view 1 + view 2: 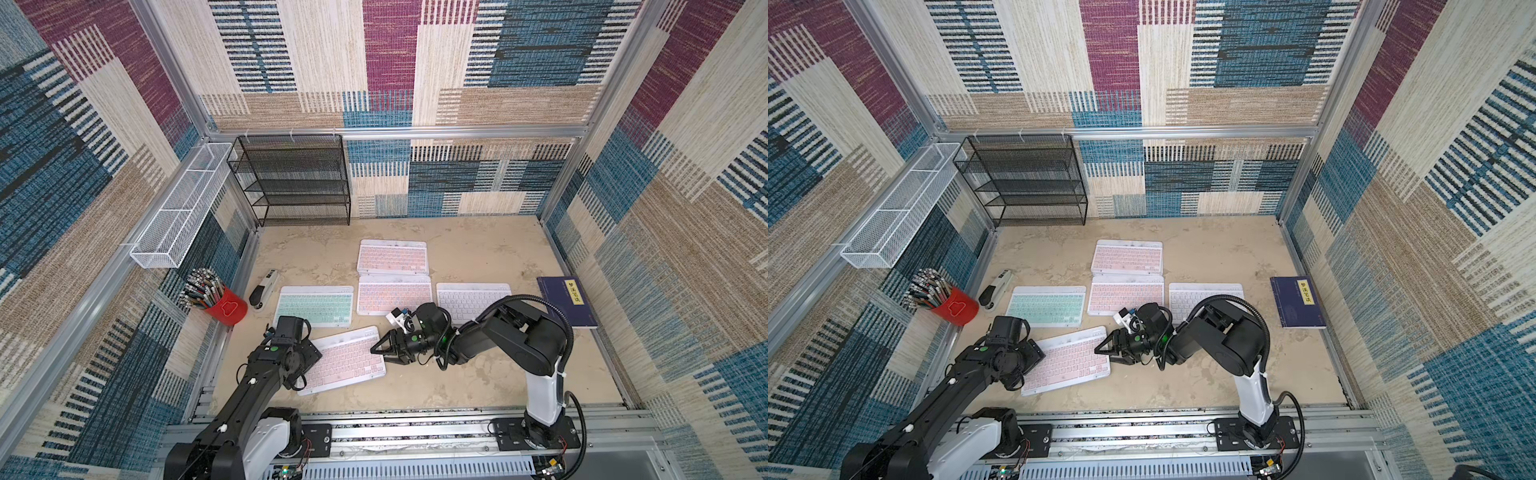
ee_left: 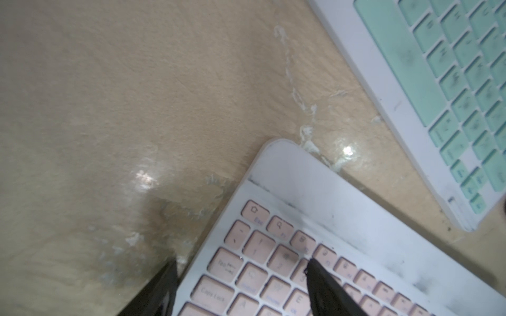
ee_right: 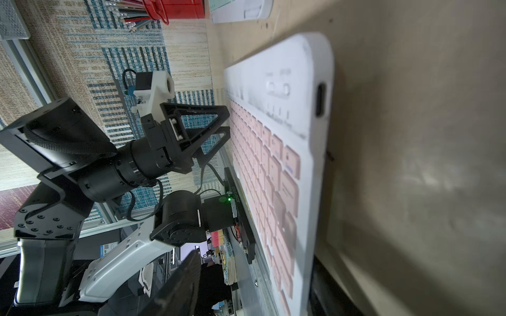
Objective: Stack the numeric keypads
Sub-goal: Pick up the numeric keypad from the center of the board.
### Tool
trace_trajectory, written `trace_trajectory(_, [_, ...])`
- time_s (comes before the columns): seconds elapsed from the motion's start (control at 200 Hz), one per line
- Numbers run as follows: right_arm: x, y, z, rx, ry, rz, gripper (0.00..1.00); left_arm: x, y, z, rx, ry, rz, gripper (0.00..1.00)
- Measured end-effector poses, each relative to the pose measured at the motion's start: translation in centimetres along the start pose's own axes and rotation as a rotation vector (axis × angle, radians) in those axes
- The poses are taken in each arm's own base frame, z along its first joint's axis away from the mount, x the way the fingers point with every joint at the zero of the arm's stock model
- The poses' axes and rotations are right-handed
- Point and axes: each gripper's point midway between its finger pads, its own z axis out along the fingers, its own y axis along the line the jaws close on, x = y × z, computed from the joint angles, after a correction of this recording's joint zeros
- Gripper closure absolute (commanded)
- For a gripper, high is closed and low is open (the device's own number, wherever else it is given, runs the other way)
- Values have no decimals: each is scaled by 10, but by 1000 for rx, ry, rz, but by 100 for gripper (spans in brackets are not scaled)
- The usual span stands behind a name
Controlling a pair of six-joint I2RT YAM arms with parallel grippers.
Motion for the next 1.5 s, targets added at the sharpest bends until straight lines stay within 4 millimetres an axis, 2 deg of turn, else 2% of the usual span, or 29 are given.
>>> trace_trajectory(0.125, [0,1,0,-1,0,1,48,0,0,0,0,0,2,24])
trace_trajectory(0.386, [-4,-4,7,1,14,6,62,0,0,0,0,2,15,26])
trace_trajectory(0.446, [-5,-4,10,-1,22,6,70,0,0,0,1,2,15,26])
trace_trajectory(0.496, [-5,-5,12,-1,25,3,72,1,0,0,1,3,15,26])
trace_trajectory(0.566, [-4,-5,14,-2,34,2,83,1,0,0,1,3,16,27])
trace_trajectory(0.631, [-4,-5,16,-3,38,1,88,1,0,0,1,4,20,27])
trace_trajectory(0.711, [-4,-5,16,-6,45,-2,100,1,0,0,0,4,23,27])
trace_trajectory(0.876, [-1,1,13,-17,45,-12,100,0,-2,-2,15,-4,27,23])
trace_trajectory(0.941, [-1,7,8,-22,32,-18,100,-13,-23,-4,116,-61,44,20])
trace_trajectory(1.042, [0,23,-3,-37,11,-34,100,-13,-45,-19,224,-47,45,17])
trace_trajectory(1.112, [4,38,-9,-51,11,-48,100,-18,-78,-50,375,-46,69,16])
trace_trajectory(1.217, [4,60,-21,-71,-3,-84,100,-37,-107,-94,498,-108,86,16])
trace_trajectory(1.347, [3,77,-33,-79,-25,-115,100,-43,-126,-128,574,-111,111,17])
trace_trajectory(1.502, [-4,83,-52,-59,-65,-112,100,-47,-133,-146,592,-117,129,18])
